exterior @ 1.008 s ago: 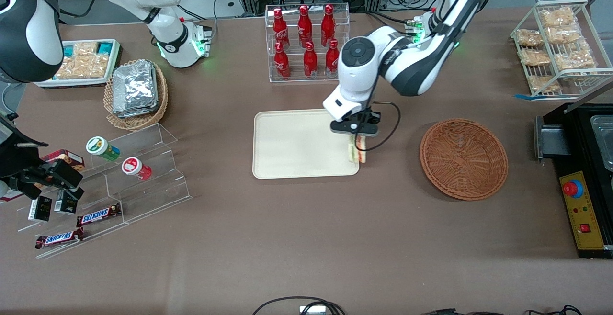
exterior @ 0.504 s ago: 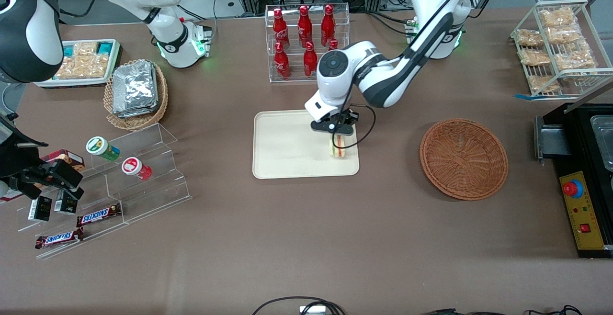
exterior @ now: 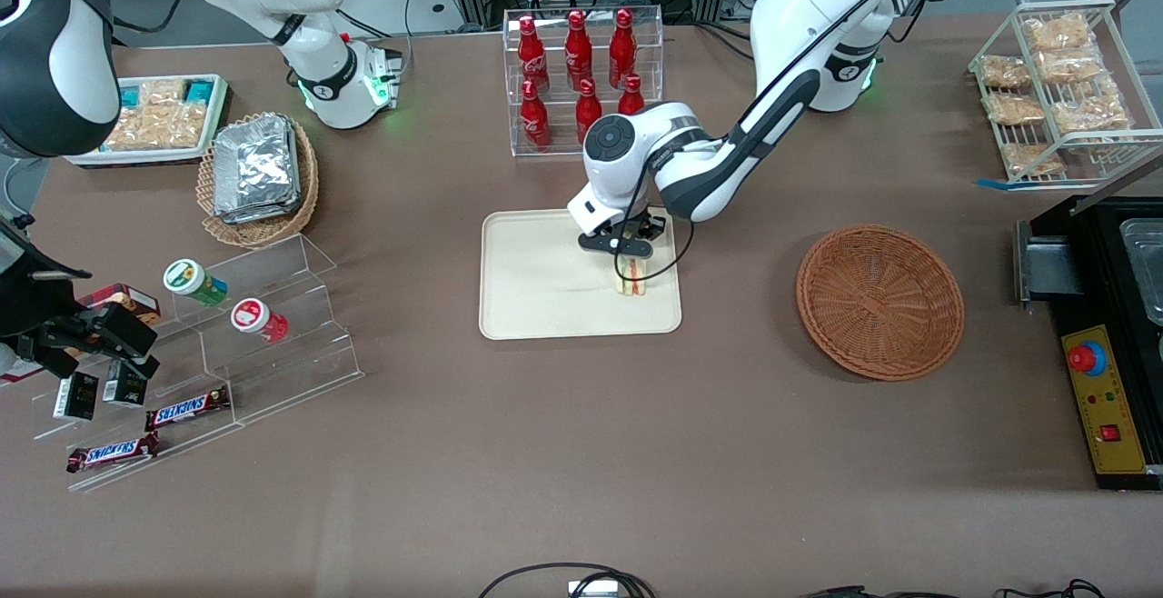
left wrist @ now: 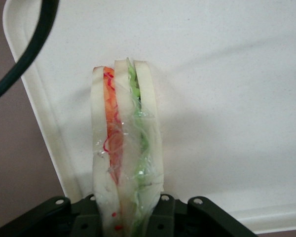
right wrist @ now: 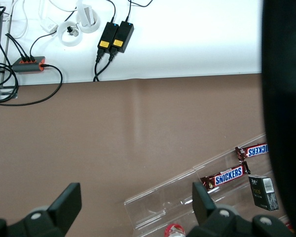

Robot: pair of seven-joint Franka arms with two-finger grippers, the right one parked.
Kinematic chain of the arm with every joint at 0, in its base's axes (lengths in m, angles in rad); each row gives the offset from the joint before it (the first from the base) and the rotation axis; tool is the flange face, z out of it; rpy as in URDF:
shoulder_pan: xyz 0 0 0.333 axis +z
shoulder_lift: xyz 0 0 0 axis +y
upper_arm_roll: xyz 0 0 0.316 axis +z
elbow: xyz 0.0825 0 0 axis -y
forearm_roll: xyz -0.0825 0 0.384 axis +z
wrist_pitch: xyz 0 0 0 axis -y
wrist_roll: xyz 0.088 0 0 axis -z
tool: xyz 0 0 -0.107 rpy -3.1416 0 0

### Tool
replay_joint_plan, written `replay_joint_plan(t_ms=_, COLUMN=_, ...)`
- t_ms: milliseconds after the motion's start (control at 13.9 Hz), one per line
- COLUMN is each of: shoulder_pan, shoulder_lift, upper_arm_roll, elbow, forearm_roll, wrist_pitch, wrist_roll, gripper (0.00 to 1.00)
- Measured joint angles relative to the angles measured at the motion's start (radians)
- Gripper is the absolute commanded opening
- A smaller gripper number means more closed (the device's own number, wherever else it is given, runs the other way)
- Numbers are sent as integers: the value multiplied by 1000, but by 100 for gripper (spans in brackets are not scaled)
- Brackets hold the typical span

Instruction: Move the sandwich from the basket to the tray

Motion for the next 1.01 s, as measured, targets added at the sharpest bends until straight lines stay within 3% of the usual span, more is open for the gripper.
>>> replay_joint_plan(t_ms=72, shoulder_pan=-2, shoulder_lift=0, upper_arm_roll=0, elbow=0, forearm_roll=0, wrist_pitch=-1, wrist_roll=-6, gripper=96)
replay_joint_plan(t_ms=144, shoulder_pan=-3, shoulder_lift=1, upper_arm_roll=0, elbow=0, forearm_roll=1, wrist_pitch=-1, wrist_roll=-10, gripper=99)
replay_joint_plan(t_ms=504, shoulder_pan=-3, shoulder_lift=2, upper_arm_roll=4, elbow=29, forearm_roll=2, wrist_pitch=-12, wrist_roll=-48, gripper=99)
replay_joint_plan(t_ms=1008, shoulder_pan=62, shoulder_lift=-24, upper_arm_roll=14, elbow=227, forearm_roll=2, wrist_pitch=-183, wrist_roll=-93, gripper=99)
